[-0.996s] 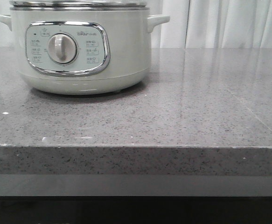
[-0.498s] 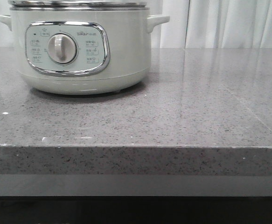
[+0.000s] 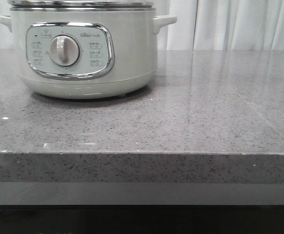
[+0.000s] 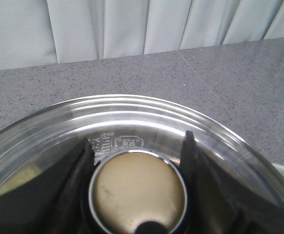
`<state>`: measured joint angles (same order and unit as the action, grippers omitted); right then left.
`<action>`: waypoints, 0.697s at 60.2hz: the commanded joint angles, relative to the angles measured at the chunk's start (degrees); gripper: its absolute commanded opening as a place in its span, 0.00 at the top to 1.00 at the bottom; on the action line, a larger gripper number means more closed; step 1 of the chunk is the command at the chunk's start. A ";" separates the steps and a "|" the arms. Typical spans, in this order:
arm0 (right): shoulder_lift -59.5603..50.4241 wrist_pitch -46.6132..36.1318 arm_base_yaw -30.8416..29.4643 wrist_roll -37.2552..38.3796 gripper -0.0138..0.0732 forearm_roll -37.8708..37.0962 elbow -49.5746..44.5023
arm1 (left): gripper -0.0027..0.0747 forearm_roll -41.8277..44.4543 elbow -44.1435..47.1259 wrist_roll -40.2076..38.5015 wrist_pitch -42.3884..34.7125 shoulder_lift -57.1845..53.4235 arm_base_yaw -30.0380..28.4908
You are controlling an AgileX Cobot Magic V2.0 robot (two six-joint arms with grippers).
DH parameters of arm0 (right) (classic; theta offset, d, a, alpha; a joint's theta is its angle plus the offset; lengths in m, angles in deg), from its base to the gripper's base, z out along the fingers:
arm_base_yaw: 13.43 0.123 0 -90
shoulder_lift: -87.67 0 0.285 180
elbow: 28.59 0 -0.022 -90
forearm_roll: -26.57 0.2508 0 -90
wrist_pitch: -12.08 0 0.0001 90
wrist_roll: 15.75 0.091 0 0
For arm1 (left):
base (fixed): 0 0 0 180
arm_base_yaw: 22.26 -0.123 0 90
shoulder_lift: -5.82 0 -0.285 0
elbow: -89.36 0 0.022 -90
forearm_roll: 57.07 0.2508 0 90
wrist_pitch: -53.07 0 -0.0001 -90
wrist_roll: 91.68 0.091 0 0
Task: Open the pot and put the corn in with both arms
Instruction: 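Lower the held glass lid onto the pot with the left gripper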
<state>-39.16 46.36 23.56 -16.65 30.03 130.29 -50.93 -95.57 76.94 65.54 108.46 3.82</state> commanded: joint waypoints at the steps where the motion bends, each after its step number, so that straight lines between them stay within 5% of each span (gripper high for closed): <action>1: -0.44 -4.54 -0.22 0.02 0.22 -0.38 1.46 | 0.67 -0.87 -2.01 -0.76 -3.44 -3.58 0.11; 32: -0.44 -4.54 -0.22 0.02 0.22 -0.38 1.46 | 0.66 -0.87 -2.01 -0.76 -2.97 -3.47 1.01; 42: -0.44 -4.54 -0.22 0.02 0.22 -0.38 1.46 | 0.55 -0.25 -2.01 -0.62 -3.46 -3.36 1.73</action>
<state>-39.16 46.31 23.56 -16.65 30.03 130.29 -50.96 -95.57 77.05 66.32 108.23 4.94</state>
